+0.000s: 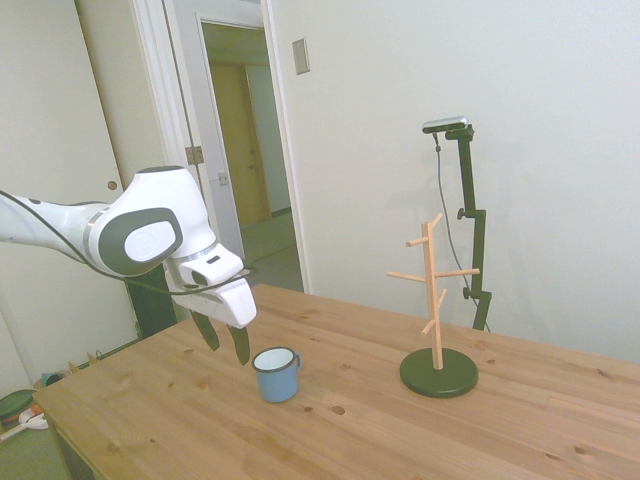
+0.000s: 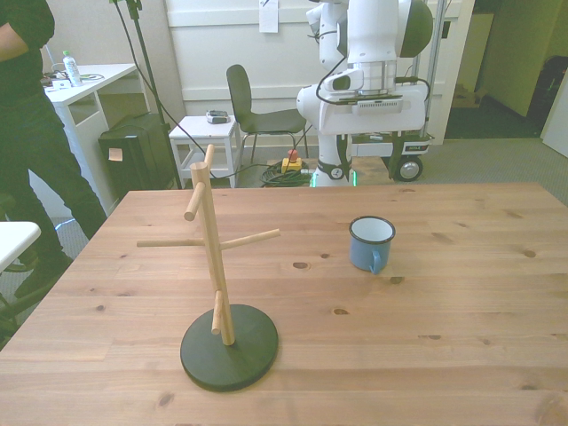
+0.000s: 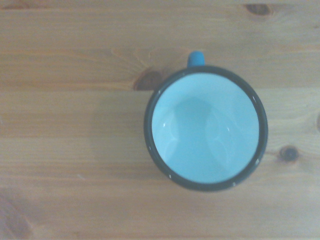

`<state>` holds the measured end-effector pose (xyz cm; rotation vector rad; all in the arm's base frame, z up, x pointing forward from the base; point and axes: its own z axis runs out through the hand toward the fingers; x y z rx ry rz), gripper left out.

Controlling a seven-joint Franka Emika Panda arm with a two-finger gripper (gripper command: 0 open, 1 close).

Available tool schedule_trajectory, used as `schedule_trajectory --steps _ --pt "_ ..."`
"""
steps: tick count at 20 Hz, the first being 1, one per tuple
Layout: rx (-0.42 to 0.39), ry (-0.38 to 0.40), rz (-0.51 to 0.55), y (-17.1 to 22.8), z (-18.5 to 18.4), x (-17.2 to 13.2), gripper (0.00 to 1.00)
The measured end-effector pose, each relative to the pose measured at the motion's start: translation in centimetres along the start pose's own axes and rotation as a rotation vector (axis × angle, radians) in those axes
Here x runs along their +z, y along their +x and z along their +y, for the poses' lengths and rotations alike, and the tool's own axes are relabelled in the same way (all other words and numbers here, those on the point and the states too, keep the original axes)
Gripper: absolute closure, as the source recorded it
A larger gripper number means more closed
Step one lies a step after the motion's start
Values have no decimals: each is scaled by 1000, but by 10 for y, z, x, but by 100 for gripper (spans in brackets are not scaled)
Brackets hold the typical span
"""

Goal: Hang the mug

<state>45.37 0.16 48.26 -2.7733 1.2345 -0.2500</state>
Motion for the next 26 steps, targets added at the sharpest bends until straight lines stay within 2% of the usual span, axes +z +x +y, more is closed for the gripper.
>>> schedule_trajectory --steps 7,17,18,21,26 --pt "-1 -12 -7 21 -47 39 0" --pt "-38 -96 -6 4 -87 112 0" --pt "-36 -106 -9 3 -89 118 100" --pt "-37 -120 -5 3 -93 126 100" --pt "-28 -114 7 5 -97 118 100"
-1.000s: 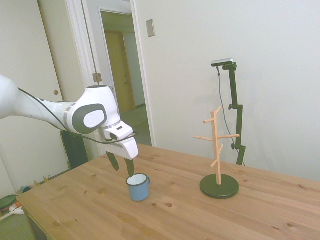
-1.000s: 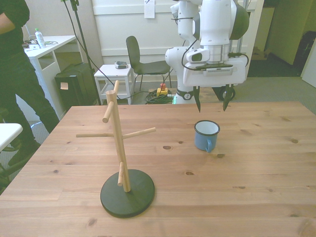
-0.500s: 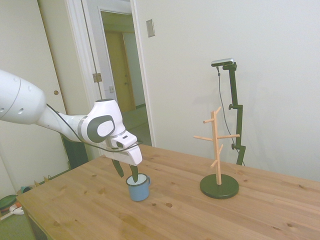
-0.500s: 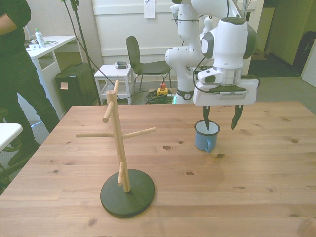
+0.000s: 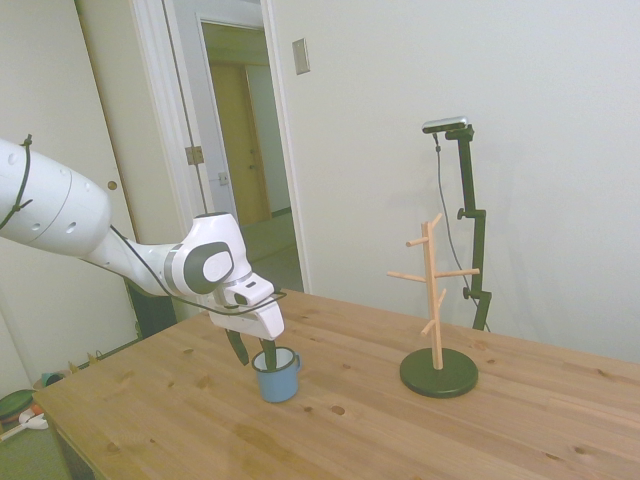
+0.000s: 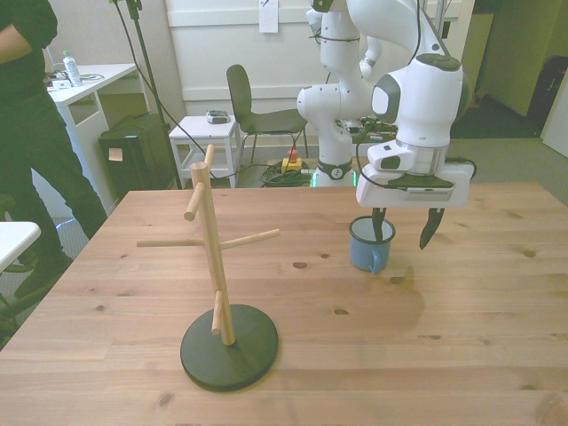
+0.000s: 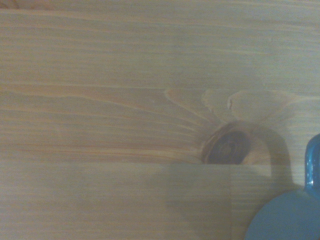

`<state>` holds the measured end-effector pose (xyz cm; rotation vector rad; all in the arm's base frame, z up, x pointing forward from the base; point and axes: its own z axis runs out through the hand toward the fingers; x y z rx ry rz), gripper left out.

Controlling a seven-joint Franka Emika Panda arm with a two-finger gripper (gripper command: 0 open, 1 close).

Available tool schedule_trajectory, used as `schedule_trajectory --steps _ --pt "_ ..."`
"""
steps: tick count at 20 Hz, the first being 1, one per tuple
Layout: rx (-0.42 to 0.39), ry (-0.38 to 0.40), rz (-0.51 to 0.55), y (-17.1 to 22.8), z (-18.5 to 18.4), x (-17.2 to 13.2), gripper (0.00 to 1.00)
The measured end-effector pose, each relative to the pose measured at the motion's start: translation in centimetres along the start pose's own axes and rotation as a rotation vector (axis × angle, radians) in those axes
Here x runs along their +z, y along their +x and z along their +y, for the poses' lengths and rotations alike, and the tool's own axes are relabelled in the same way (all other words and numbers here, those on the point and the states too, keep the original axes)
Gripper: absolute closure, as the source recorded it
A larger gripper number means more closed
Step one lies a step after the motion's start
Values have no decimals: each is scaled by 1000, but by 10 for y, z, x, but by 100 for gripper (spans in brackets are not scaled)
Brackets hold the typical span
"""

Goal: Hang the mug

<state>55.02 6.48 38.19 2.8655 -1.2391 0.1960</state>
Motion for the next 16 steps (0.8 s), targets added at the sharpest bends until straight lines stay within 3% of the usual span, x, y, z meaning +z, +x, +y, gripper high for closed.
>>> schedule_trajectory --steps 16 --pt "79 -45 -27 26 17 3 100"
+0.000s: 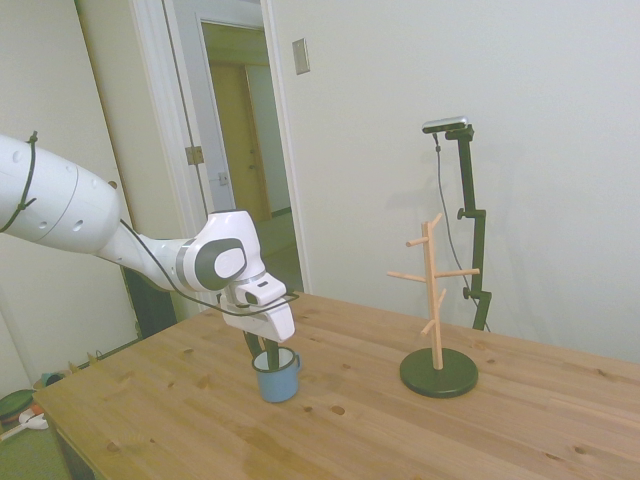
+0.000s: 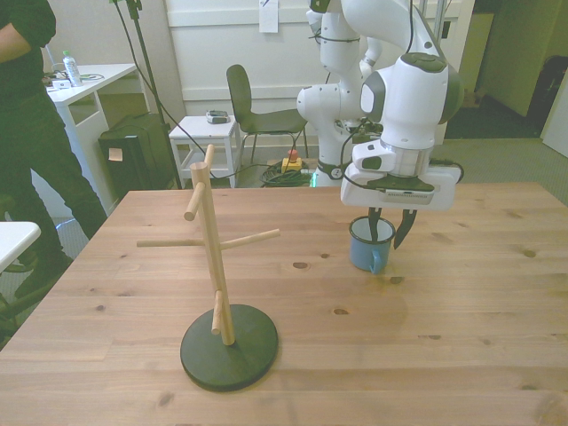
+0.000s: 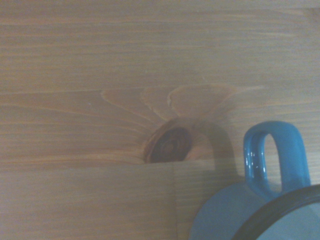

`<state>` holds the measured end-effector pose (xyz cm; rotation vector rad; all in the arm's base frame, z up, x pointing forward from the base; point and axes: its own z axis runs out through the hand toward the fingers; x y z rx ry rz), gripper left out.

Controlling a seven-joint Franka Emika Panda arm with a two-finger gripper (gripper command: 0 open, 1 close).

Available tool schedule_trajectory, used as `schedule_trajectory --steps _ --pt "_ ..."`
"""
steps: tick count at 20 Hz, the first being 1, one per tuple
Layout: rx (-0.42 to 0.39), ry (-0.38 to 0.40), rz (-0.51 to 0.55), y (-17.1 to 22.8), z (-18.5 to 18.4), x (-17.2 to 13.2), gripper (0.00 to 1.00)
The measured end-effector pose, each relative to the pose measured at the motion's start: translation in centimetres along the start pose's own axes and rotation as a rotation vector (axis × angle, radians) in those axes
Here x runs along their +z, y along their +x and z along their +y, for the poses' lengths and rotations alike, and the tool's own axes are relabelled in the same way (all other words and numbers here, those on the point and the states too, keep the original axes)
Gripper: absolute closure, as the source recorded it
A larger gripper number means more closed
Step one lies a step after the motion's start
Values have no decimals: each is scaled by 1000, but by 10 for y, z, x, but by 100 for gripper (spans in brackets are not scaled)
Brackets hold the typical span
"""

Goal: Hang the mug

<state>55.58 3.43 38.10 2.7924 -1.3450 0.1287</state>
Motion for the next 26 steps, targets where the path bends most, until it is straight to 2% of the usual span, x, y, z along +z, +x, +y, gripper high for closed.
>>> schedule_trajectory --steps 17,19,26 --pt "-12 -15 -1 11 15 7 100" --pt "-23 -3 9 15 19 -2 100" --pt "-71 43 65 53 45 -75 100"
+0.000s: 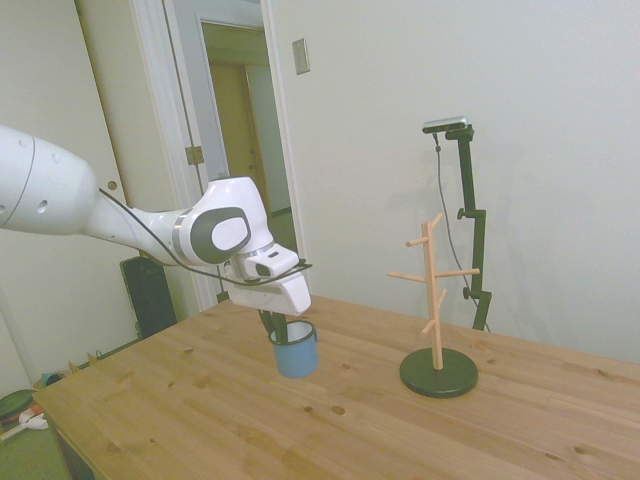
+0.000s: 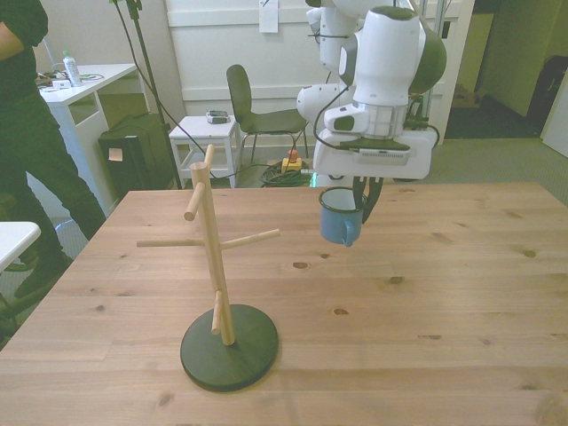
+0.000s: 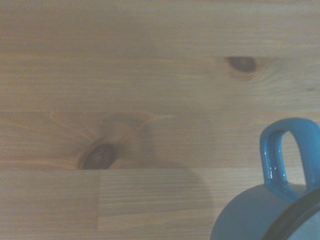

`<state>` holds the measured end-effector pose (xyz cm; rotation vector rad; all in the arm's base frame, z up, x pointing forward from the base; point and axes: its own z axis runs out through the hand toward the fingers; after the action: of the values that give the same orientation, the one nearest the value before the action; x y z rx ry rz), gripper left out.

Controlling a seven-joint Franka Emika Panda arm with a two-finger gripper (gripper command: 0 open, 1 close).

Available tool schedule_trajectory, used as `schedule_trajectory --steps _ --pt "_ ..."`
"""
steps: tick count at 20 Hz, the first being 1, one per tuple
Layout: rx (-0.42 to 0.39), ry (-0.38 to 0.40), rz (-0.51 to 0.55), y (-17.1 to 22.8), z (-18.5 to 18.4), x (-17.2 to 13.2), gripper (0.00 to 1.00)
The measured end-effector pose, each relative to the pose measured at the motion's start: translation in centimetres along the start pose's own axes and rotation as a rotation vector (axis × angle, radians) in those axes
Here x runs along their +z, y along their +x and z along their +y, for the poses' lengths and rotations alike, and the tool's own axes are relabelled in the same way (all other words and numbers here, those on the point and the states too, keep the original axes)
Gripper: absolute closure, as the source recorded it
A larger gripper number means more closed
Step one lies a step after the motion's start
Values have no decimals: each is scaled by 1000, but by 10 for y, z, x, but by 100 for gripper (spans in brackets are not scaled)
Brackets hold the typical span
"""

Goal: Hang the mug

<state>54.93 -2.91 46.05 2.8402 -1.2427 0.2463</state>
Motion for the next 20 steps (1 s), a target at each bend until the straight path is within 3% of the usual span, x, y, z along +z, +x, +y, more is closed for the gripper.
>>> schedule_trajectory --steps 9,20 --pt "-43 34 45 88 9 -52 100" --pt "-43 66 21 127 -17 -64 100"
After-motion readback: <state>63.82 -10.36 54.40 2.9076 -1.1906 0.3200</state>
